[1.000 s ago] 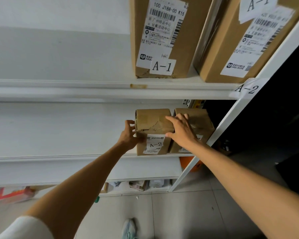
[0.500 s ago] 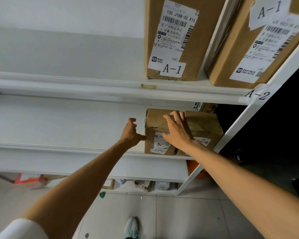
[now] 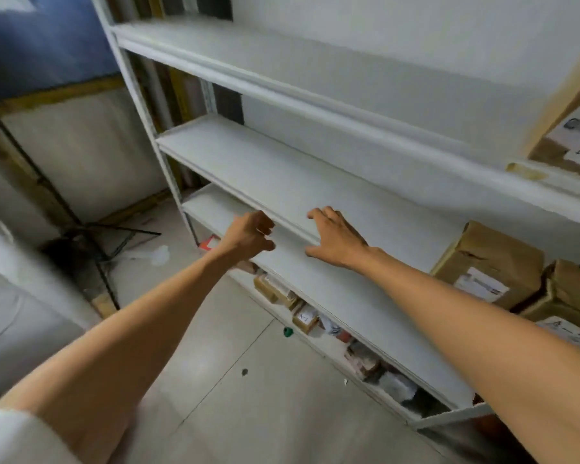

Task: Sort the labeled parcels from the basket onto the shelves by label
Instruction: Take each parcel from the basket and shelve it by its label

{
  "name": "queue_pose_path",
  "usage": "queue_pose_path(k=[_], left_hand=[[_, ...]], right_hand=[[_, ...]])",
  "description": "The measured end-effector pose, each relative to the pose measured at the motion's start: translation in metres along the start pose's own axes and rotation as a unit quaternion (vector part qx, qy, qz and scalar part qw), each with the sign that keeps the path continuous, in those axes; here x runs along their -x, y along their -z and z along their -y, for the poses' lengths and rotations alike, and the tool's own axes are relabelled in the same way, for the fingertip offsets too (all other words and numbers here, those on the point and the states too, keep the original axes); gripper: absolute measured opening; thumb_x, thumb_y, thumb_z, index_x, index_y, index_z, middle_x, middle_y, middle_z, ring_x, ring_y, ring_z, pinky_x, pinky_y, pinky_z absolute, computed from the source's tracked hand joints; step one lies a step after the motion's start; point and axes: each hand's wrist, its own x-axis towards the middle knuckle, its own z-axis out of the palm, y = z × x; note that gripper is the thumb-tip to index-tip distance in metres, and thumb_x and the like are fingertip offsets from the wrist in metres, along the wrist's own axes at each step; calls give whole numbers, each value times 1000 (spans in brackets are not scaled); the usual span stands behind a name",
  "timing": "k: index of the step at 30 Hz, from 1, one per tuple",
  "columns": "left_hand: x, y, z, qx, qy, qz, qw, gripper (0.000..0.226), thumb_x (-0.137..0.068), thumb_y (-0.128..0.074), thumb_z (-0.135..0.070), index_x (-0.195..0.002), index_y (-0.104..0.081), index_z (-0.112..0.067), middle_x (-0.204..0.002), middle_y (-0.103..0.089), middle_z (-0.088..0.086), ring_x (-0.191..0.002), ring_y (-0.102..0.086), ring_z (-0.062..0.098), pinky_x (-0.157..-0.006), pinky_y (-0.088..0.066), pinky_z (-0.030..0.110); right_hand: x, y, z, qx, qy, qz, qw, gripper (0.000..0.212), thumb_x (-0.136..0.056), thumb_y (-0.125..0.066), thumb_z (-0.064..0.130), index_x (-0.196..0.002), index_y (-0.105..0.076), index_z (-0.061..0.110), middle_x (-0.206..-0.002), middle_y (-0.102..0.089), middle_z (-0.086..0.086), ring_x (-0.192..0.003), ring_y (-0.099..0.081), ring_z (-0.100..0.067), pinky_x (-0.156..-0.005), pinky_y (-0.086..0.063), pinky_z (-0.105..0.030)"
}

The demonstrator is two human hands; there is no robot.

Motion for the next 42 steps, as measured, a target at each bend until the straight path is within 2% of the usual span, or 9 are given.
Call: queue_pose_path(k=[8, 12, 19, 22, 27, 31, 35, 38, 42], left_hand=[[117, 95, 114, -28, 113, -101, 988, 36, -73, -79, -10, -106, -66, -10, -99, -68, 6, -89, -64, 18, -82, -55, 35], [186, 122, 164, 0, 193, -141, 971, 35, -73, -79, -11, -105, -65, -9, -97, -68, 7, -88, -64, 18, -82, -55, 33], [299, 140, 225, -5, 315, -202, 927, 31, -71, -76, -17, -100, -67, -16, -93, -68, 0, -92, -65, 19, -84, -54, 36], [354, 147, 241, 6, 372, -261, 891, 32, -70, -77, -20, -100, -66, -18, -94, -66, -3, -93, -65, 17, -83, -55, 37], [440, 156, 238, 6, 464, -360, 809, 30, -74, -75, -13, -102, -64, -10, -98, -64, 4, -91, -60, 18, -78, -49, 29], [500, 147, 223, 19, 529, -435, 729, 33, -74, -78, -15, -103, -65, -11, -93, -64, 1, -90, -61, 17, -79, -49, 30], [567, 118, 201, 40, 587, -486, 646, 33, -74, -79, -16, -103, -64, -15, -97, -65, 1, -90, -60, 18, -77, -51, 31], [621, 99, 181, 49, 621, -509, 594, 33, -73, -79, -17, -101, -62, -18, -99, -65, 2, -93, -61, 18, -78, -52, 33], [685, 81, 152, 46, 648, -514, 560, 41, -75, -79, -16, -112, -62, -15, -103, -65, 2, -94, -61, 17, -85, -54, 36]], right_hand=[[-18, -50, 179, -2, 191, 84, 978, 48, -79, -71, 29, -117, -48, 10, -111, -57, -9, -99, -58, -27, -80, -51, -40], [-8, -84, 260, 8, 295, 113, 949, 58, -81, -71, 30, -130, -44, 13, -120, -58, -10, -106, -57, -26, -87, -51, -42], [10, -143, 368, 19, 412, 205, 888, 53, -80, -71, 31, -120, -46, 7, -110, -59, -11, -99, -56, -29, -80, -50, -43], [14, -160, 410, 31, 485, 240, 840, 55, -81, -69, 32, -124, -45, 8, -109, -59, -11, -98, -56, -30, -82, -50, -45], [45, -176, 480, 56, 619, 274, 734, 45, -84, -68, 31, -117, -50, 7, -110, -57, -9, -90, -49, -21, -74, -42, -34], [100, -190, 528, 65, 696, 304, 647, 43, -84, -68, 31, -115, -51, 6, -105, -54, -5, -92, -51, -21, -73, -42, -34], [171, -207, 563, 96, 760, 330, 552, 49, -84, -69, 38, -118, -52, 6, -113, -57, -11, -102, -55, -27, -87, -49, -40], [228, -209, 580, 112, 803, 331, 483, 54, -86, -67, 43, -122, -53, 5, -119, -56, -10, -106, -55, -26, -87, -47, -35], [300, -207, 602, 101, 844, 322, 417, 57, -82, -71, 44, -122, -52, 8, -120, -56, -8, -106, -54, -24, -82, -45, -32]])
